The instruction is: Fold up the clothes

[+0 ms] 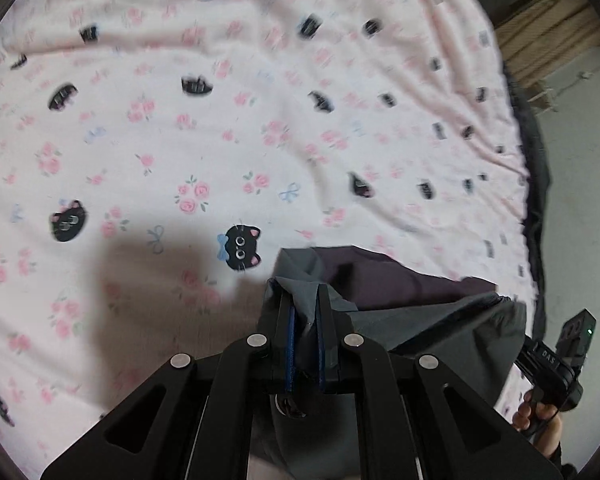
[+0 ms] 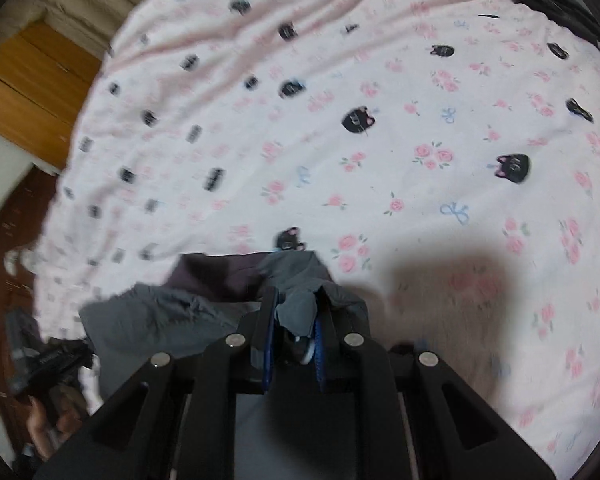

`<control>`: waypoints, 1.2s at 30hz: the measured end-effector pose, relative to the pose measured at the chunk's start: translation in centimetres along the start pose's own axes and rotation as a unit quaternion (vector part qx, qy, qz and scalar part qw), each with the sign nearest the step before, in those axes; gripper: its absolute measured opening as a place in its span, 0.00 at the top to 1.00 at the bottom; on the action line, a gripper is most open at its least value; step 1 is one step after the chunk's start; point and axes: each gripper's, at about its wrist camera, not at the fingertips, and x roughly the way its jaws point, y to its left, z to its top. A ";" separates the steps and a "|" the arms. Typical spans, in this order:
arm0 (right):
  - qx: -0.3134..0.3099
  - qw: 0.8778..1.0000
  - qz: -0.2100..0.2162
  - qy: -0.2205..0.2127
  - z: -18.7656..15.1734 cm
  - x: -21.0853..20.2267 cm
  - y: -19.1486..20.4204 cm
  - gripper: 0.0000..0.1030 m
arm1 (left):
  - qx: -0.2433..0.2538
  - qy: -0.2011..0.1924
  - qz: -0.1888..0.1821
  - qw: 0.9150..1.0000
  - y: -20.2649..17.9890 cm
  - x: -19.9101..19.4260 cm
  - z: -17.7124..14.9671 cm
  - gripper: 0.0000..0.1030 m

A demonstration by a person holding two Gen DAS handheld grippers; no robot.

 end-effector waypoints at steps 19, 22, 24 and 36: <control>-0.073 0.996 -0.036 0.028 -0.4 0.2 2.4 0.76 | 0.015 -0.057 -0.039 0.998 -1.4 -8.1 -1.4 0.83; -0.051 0.998 -0.029 0.030 0.0 0.0 1.9 0.76 | 0.051 -0.077 -0.043 0.995 -2.7 -9.8 -2.0 0.77; -0.049 0.998 -0.030 0.032 0.1 -0.1 1.9 0.75 | 0.070 -0.092 -0.047 0.992 -3.5 -10.8 -2.3 0.70; -0.041 0.999 -0.007 0.016 0.3 -1.4 2.1 0.49 | 0.006 -0.052 -0.090 0.995 -1.9 -9.1 1.4 0.42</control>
